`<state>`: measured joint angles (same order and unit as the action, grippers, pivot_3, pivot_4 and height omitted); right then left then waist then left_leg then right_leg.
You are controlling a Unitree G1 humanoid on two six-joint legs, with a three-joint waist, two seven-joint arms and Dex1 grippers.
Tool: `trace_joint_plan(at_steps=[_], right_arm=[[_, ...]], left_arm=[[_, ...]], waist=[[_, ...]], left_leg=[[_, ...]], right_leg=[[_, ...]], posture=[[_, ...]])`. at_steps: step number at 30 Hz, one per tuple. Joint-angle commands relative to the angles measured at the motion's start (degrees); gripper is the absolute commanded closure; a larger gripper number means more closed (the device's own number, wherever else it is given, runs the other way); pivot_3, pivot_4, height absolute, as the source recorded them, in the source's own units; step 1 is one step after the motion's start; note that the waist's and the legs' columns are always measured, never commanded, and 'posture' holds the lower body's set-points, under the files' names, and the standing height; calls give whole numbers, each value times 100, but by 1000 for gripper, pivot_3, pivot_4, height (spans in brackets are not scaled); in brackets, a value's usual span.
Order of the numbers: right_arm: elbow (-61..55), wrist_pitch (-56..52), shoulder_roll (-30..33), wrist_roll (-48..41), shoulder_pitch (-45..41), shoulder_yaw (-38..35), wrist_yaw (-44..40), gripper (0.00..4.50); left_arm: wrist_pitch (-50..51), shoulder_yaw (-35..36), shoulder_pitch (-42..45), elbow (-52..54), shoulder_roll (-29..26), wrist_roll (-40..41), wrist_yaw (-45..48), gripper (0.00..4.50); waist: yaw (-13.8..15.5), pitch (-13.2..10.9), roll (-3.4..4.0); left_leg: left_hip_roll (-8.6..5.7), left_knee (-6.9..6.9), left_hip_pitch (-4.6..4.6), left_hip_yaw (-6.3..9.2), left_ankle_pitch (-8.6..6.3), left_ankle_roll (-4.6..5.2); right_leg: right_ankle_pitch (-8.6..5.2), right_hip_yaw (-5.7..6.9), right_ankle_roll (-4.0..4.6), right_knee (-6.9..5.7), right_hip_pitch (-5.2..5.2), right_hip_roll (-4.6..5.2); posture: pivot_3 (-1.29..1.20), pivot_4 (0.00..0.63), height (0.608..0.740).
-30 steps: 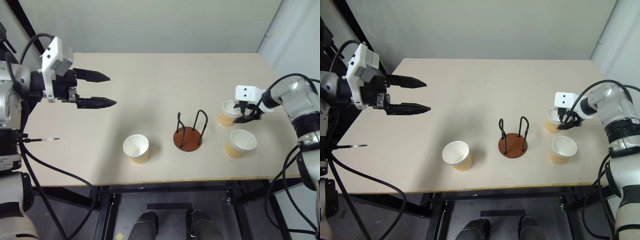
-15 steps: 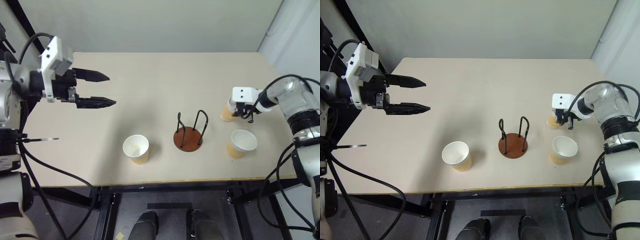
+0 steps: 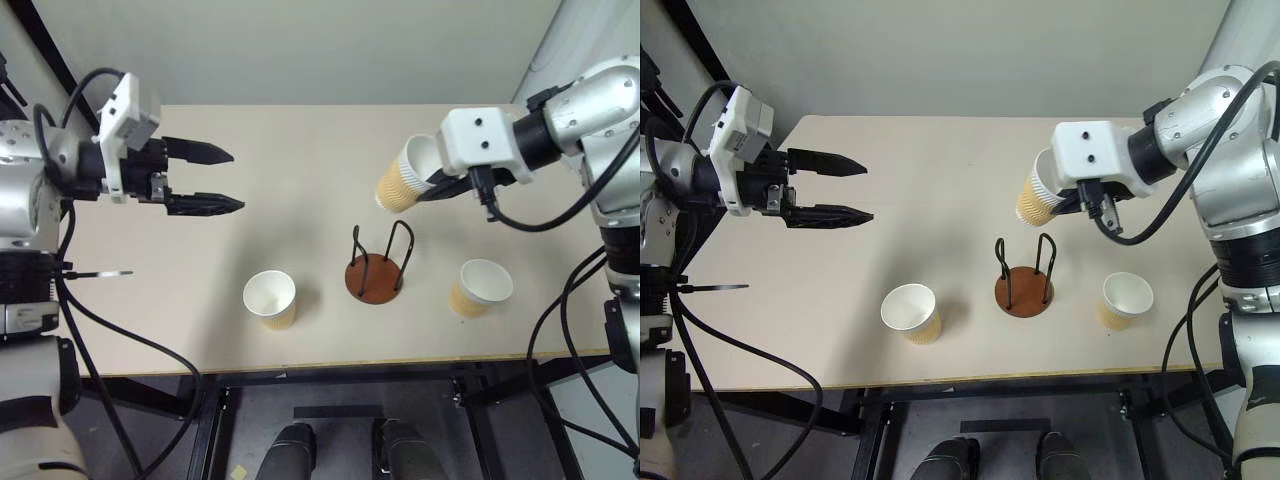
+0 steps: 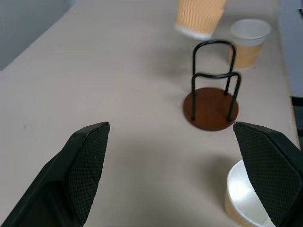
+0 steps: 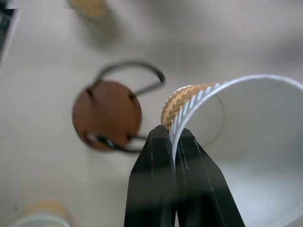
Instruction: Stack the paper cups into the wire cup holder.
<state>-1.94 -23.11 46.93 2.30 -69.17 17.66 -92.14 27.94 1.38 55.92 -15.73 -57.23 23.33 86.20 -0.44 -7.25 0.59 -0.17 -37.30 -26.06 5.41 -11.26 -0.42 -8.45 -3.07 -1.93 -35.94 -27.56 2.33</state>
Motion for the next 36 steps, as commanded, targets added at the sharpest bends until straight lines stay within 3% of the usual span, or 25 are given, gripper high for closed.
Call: trace_joint_plan(at_steps=[1, 17, 26, 31, 36], right_arm=[[-174, 71, -29, 4, -44, 155, -3, 4464], [70, 955, 142, 305, 386, 649, -36, 4464], [69, 1088, -139, 470, 416, 882, 42, 4464], [169, 1005, -434, 551, 310, 872, 153, 3305], [326, 878, -683, 590, 185, 757, 396, 1528]], left_arm=[[106, 50, 175, 551, -56, 215, 165, 0], [275, 132, 156, 821, -114, 282, 14, 0], [222, 121, 172, 761, -121, 257, -25, 0], [224, 128, 136, 785, -124, 260, -60, 0], [271, 180, 89, 847, -135, 304, -104, 0]], waist=[[-2, 0, 0], [-3, 0, 0], [-8, 0, 0], [-12, 0, 0], [-13, 0, 0]], left_leg=[[0, -2, 2, 0, 0, 0], [1, -23, 3, 0, 12, 7], [0, -36, 3, 0, 12, 8], [0, -41, 2, 0, 11, 8], [0, -43, 1, 0, 11, 8]], right_leg=[[0, 0, 0, 0, 2, 0], [2, -2, -3, -14, 8, -1], [3, -2, -4, -17, 12, -1], [4, -2, -4, -19, 12, -1], [4, -2, -4, -19, 12, -1]], posture=[[0, 150, 740], [0, 150, 740], [0, 150, 740], [0, 150, 740], [0, 150, 740]])
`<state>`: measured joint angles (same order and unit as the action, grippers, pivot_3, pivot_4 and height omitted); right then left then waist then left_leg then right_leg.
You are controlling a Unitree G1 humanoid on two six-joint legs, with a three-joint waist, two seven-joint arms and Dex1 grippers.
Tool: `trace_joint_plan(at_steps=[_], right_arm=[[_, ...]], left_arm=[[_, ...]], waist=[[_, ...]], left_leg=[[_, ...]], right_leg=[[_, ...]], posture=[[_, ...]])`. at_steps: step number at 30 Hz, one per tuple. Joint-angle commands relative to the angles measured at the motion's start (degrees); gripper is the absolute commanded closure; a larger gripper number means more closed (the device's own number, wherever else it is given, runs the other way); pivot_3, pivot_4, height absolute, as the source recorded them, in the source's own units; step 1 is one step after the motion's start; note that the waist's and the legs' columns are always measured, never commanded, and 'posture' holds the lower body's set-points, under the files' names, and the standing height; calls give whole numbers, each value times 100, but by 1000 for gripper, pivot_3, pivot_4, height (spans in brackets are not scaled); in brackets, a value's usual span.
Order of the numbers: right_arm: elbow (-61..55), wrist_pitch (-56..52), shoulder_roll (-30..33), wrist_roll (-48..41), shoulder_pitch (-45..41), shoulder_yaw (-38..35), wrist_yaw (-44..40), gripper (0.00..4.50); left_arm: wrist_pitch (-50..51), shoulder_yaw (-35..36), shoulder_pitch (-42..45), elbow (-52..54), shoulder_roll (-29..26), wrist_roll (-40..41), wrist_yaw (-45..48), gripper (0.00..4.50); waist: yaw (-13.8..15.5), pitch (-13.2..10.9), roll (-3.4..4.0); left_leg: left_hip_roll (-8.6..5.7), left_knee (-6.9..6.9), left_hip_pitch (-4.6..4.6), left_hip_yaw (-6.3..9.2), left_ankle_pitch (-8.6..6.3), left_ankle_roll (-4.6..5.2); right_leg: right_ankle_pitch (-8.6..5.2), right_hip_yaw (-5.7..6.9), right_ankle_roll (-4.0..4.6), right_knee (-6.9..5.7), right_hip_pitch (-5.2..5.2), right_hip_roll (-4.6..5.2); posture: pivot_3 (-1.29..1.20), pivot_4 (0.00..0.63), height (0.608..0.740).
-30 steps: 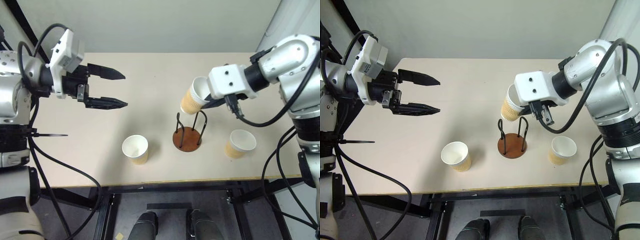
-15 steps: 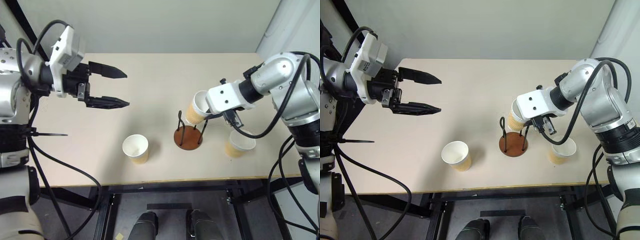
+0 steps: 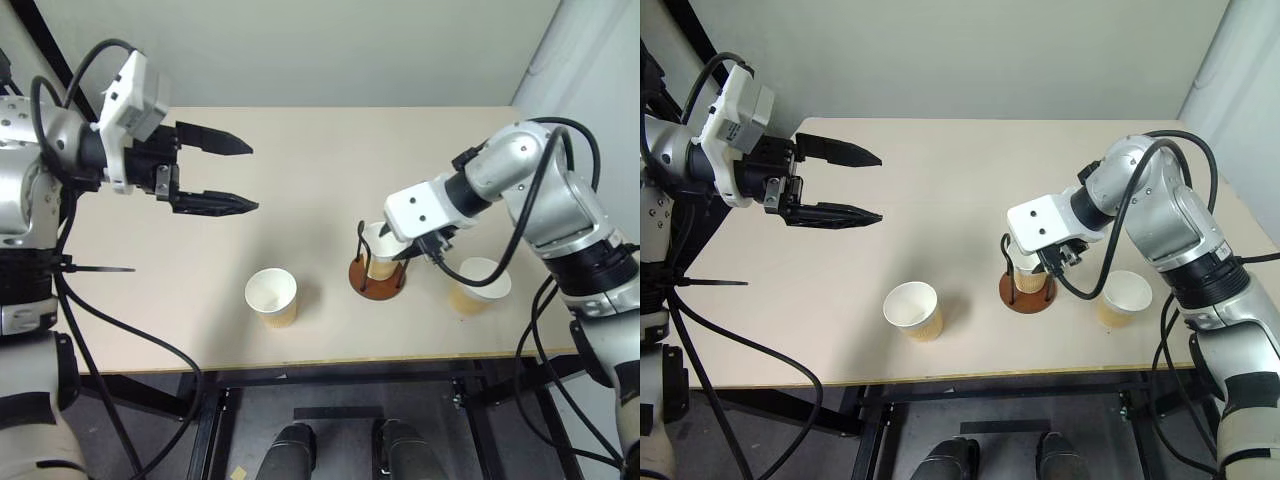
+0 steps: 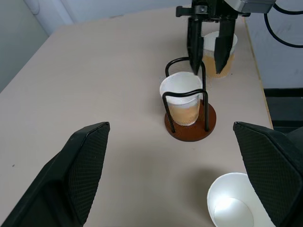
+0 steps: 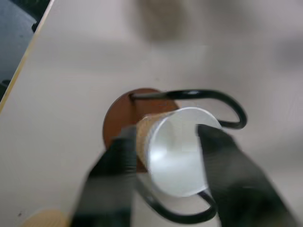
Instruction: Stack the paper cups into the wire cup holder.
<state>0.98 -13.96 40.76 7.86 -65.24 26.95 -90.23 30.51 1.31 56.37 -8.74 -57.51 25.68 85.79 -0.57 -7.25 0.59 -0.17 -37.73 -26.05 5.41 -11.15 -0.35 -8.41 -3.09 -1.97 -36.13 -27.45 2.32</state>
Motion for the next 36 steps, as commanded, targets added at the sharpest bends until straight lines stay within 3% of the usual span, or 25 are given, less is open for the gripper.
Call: trace_joint_plan(at_steps=[1, 2, 9, 14, 18, 25, 31, 36], right_arm=[[73, -26, -94, 43, -227, -195, 263, 1120], [124, -26, -113, 43, -249, -223, 324, 810], [256, -116, -168, -62, -306, -393, 644, 810], [65, -297, 139, -169, -147, -555, 554, 810], [-760, -895, 1190, -577, 565, -796, -147, 810], [-1246, -946, 2461, -821, 1624, -1143, -227, 810], [-1809, -1186, 3064, -1119, 2558, -1570, -194, 810], [-1938, -1156, 3104, -1053, 2902, -1592, 62, 810]], left_arm=[[24, 199, 42, 158, -105, 81, -75, 0], [32, 207, 36, 170, -106, 92, -80, 0], [30, 217, 14, 166, -113, 102, -101, 0], [15, 171, 60, 126, -74, 82, -104, 0], [-28, 127, 109, 67, -31, 62, -70, 0], [-143, 33, 203, -80, 105, 31, 4, 0], [-164, -32, 362, -127, 201, 62, 176, 0], [-220, -100, 496, -249, 267, 2, 227, 0]], waist=[[0, 0, 0], [1, 0, 0], [2, 0, 0], [13, 0, 0], [80, 3, -5], [59, 2, -5], [42, 2, -5], [43, 1, -6]], left_leg=[[0, 0, 0, 0, 0, 0], [0, 0, 0, 0, 0, 0], [0, 2, -1, 0, 0, 0], [0, 2, -2, 0, -1, -1], [-3, 1, -11, 1, -3, -2], [-3, -18, -4, -5, -16, -1], [1, -20, 10, -3, -14, 0], [-3, -28, 7, -3, -16, 2]], right_leg=[[0, 0, 0, 0, 0, 0], [0, 0, 0, 0, 0, 0], [0, 0, 0, 1, -1, 0], [0, 0, 1, 2, -1, 0], [-2, 1, 3, 13, 4, 1], [-3, -9, -3, 13, 14, 1], [-6, -10, -20, 11, 32, -8], [-9, -14, -25, 19, 39, -8]], posture=[[0, 150, 740], [0, 150, 740], [0, 150, 740], [0, 150, 740], [0, 150, 740], [0, 150, 740], [0, 150, 740], [0, 150, 740]])
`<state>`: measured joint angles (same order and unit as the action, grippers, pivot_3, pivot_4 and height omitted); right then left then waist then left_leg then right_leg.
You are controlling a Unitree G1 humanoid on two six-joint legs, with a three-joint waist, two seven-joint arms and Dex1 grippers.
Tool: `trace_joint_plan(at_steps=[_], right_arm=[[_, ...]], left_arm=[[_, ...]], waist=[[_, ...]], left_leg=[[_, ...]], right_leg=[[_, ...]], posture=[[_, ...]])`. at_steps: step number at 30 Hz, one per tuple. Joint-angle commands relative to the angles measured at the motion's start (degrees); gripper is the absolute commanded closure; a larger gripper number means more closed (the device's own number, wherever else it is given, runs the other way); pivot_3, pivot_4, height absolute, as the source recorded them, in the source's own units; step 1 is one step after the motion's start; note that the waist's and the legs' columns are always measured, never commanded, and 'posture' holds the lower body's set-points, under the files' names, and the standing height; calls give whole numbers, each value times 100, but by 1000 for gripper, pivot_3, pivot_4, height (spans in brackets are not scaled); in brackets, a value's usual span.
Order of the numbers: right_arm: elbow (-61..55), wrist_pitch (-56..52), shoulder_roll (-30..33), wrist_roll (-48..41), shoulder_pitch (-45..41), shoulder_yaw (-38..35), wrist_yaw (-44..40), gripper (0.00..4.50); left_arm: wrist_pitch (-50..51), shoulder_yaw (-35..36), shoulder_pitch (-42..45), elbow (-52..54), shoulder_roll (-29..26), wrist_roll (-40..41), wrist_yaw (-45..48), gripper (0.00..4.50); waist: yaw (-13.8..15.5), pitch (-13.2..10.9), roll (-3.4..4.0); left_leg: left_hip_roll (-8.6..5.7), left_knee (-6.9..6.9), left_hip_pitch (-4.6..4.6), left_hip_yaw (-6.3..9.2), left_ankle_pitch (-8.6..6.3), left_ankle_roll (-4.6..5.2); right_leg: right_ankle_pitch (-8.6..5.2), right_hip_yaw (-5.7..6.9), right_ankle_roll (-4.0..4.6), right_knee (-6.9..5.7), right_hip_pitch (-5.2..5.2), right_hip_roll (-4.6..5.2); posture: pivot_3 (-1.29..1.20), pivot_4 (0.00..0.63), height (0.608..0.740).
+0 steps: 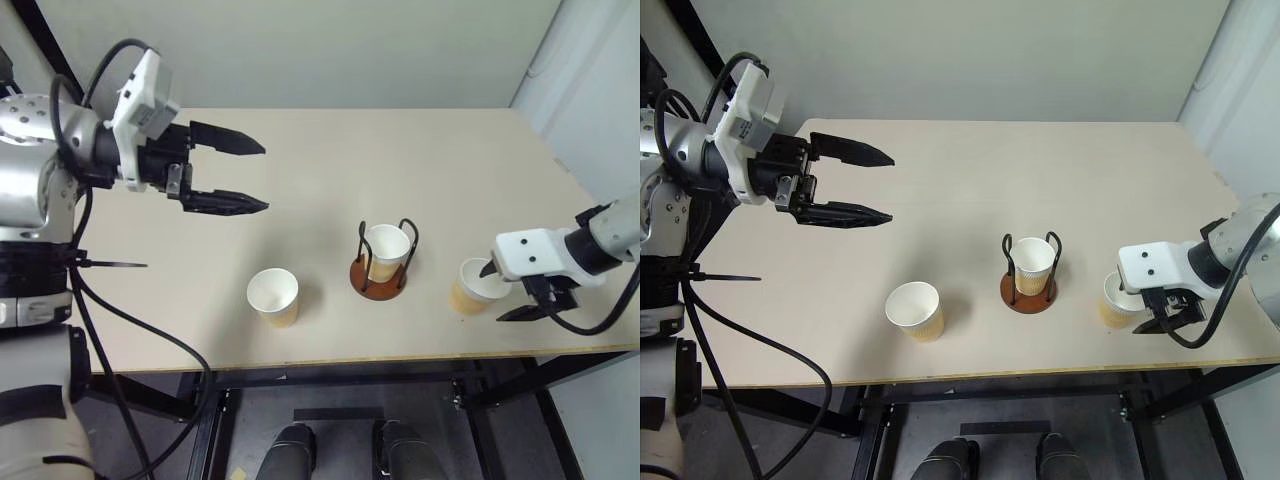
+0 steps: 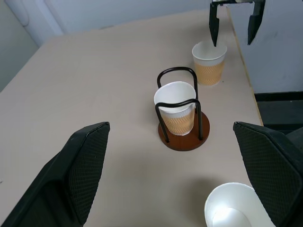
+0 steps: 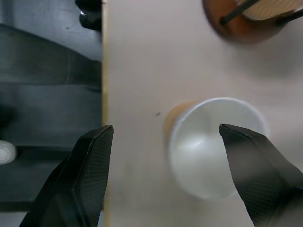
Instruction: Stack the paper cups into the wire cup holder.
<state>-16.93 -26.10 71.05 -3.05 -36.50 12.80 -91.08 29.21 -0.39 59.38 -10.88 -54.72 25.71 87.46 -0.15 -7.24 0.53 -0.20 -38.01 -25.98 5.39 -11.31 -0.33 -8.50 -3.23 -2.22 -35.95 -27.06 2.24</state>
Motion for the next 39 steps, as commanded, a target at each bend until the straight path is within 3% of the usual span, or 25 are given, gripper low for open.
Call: trace_joint_plan(at_steps=[1, 11, 12, 15, 22, 23, 28, 35, 39], right_arm=[[-112, 123, 66, 105, 70, -137, 198, 810], [513, 702, -289, 778, 234, 437, 478, 810], [550, 706, -348, 812, 225, 484, 474, 968], [576, 663, -499, 811, 143, 519, 443, 1714], [535, 365, -622, 585, -250, 353, 320, 4362], [514, 254, -653, 505, -357, 300, 310, 4470], [376, -405, -784, 44, -1187, 114, 173, 4470], [1198, 167, -816, 428, -2625, 274, 203, 4470], [1703, 566, -1155, 621, -3374, 432, 227, 4470]], left_arm=[[-105, 59, 212, -56, -4, -7, 67, 0], [-101, 73, 224, -45, -21, -27, 50, 0], [-92, 81, 214, -31, -31, -26, 45, 0], [-73, 109, 166, 16, -84, -26, 32, 0], [-46, 165, 36, 95, -190, -3, -21, 0], [-42, 175, 16, 104, -205, -3, -32, 0], [-36, 228, -34, 82, -271, 1, -75, 0], [-30, 266, -82, 117, -321, 42, -61, 0], [-30, 303, -134, 124, -350, 50, -68, 0]], waist=[[1, 0, 0], [7, 0, -1], [7, 0, -1], [7, -1, 0], [6, -1, 0], [6, -1, 0], [5, -1, 0], [19, -1, 1], [12, -1, 1]], left_leg=[[-1, 0, 0, 0, 0, 0], [0, -1, 0, 3, -5, 8], [0, -1, 0, 3, -5, 9], [0, -3, -1, 2, -5, 9], [-1, -3, -1, 2, -5, 9], [0, -3, -1, 2, -5, 9], [-1, -1, -2, 1, -5, 9], [-1, 6, -7, 5, -8, 9], [0, 10, -8, 5, -11, 10]], right_leg=[[0, -1, -3, 0, 1, 0], [3, 0, -38, 4, 5, 1], [4, 0, -40, 4, 6, 1], [8, -1, -47, 5, 4, 2], [8, -1, -48, 6, 6, 1], [8, -1, -48, 6, 6, 1], [8, -1, -46, 5, 2, 1], [-1, -1, -29, 4, -10, 1], [-2, -1, -20, 1, -20, 2]], posture=[[0, 150, 740], [0, 150, 740], [0, 150, 740], [0, 150, 740], [0, 150, 740], [0, 150, 740], [0, 150, 740], [0, 150, 740], [0, 150, 740]])
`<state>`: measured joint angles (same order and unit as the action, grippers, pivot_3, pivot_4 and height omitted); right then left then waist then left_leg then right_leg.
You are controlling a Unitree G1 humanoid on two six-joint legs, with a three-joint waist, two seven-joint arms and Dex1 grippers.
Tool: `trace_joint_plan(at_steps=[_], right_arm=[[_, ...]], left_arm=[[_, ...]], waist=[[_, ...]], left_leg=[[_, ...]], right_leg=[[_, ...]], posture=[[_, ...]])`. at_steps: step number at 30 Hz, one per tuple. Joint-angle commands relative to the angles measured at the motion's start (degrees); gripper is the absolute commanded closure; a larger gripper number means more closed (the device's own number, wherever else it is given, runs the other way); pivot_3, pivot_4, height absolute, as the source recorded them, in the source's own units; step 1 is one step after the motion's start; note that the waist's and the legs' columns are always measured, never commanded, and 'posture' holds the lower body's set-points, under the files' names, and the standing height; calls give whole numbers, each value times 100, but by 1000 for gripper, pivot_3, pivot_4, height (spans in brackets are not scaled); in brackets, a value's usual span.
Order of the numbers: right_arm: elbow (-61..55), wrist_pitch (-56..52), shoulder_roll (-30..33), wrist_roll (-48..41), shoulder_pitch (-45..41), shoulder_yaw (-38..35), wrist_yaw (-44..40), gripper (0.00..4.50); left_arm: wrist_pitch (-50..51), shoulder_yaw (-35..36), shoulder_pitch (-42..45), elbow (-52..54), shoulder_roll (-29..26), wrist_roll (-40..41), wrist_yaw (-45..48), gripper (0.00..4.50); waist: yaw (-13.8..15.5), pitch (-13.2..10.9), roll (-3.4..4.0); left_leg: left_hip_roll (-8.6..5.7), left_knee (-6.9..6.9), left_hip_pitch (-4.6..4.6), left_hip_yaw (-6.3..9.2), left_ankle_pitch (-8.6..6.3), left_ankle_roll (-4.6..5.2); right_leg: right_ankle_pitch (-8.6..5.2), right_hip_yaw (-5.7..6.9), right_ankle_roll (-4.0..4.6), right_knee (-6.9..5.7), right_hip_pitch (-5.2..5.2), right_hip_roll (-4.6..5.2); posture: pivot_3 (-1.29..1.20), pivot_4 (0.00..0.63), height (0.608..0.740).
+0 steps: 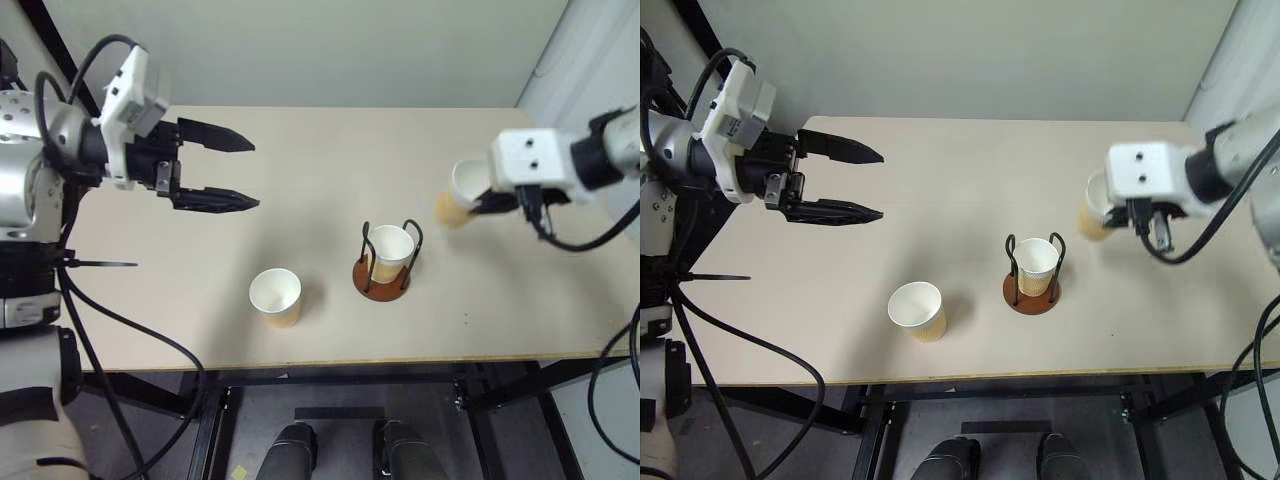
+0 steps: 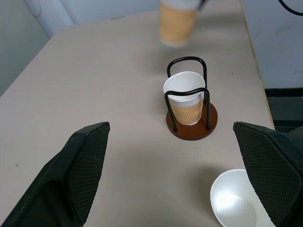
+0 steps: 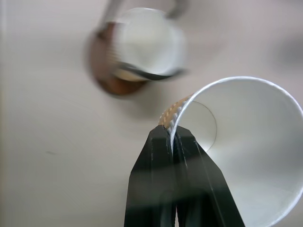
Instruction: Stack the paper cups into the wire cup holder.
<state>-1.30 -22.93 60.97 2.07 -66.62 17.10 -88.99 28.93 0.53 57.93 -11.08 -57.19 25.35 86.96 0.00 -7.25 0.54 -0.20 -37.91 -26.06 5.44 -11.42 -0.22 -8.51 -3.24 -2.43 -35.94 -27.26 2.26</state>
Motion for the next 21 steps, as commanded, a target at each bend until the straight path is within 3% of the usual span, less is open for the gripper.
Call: trace_joint_plan(at_steps=[1, 10, 21], right_arm=[[182, 295, -234, 113, -456, 22, -9, 4470], [-150, 278, -893, -28, -604, 245, -322, 4470], [-400, 313, -1003, -262, -403, 577, -351, 4470]], left_arm=[[-2, 211, 7, 142, -105, 85, -21, 0], [45, 261, -73, 265, -179, 131, -19, 0], [124, 327, -154, 377, -232, 154, -65, 0]], waist=[[-5, 0, 0], [-11, -1, 1], [-15, -1, 1]], left_leg=[[0, 4, 0, 0, 0, 0], [2, 11, -5, -2, -1, -1], [2, 8, -4, -1, -1, -2]], right_leg=[[0, 0, 1, 0, -2, 0], [-7, 3, 12, -1, -12, 0], [-8, 3, 19, -6, -11, 0]], posture=[[0, 150, 740], [0, 150, 740], [0, 150, 740]])
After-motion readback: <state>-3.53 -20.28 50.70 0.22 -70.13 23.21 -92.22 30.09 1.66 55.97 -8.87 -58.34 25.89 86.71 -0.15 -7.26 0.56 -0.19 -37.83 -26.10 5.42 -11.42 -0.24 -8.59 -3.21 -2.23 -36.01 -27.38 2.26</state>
